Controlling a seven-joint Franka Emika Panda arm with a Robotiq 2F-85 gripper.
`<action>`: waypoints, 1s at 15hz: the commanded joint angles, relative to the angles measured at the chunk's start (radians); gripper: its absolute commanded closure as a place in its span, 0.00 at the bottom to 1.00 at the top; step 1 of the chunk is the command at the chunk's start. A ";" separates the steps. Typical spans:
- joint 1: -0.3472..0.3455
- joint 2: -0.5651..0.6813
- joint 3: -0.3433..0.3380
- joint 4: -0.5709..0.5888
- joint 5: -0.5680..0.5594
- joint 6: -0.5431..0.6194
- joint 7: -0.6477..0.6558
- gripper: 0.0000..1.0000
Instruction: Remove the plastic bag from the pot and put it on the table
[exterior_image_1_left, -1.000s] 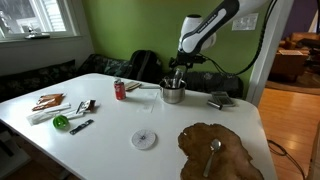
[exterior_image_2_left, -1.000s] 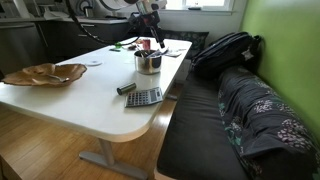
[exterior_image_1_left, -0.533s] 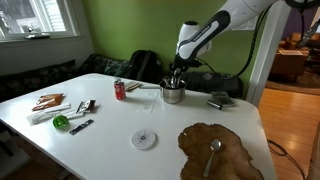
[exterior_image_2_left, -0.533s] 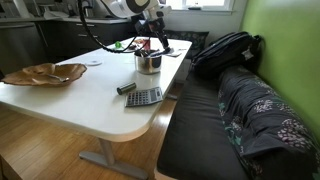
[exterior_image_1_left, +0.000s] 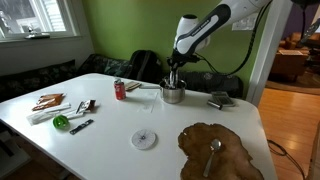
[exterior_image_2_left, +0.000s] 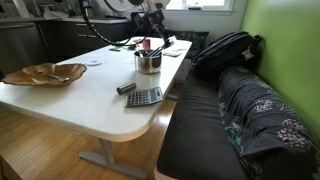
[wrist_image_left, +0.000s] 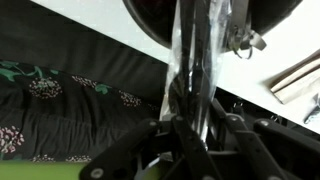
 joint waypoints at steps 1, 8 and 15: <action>0.008 -0.117 0.019 -0.088 0.020 0.013 -0.040 0.93; -0.069 -0.295 0.086 -0.169 0.074 -0.089 -0.157 0.93; -0.203 -0.306 0.116 -0.313 0.183 -0.360 -0.342 0.93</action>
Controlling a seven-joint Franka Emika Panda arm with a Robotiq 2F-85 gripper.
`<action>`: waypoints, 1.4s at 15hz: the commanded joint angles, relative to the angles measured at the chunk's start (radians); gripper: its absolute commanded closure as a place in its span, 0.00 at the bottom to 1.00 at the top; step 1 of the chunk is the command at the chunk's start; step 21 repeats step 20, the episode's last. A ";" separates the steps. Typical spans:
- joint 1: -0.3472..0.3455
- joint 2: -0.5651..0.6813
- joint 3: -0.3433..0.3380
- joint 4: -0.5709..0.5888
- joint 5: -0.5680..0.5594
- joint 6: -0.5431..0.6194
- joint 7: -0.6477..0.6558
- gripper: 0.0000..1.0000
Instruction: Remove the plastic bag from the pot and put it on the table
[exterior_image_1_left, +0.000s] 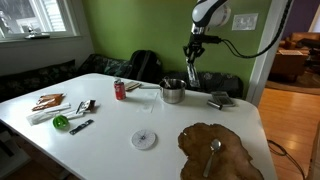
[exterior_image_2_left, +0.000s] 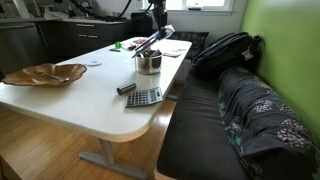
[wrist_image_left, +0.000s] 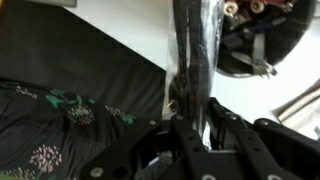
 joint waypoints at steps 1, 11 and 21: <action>-0.046 0.006 0.015 -0.093 0.061 -0.094 -0.020 0.93; -0.033 0.165 -0.027 -0.077 0.211 0.034 0.286 0.49; -0.023 0.093 0.035 -0.067 0.206 0.114 0.172 0.13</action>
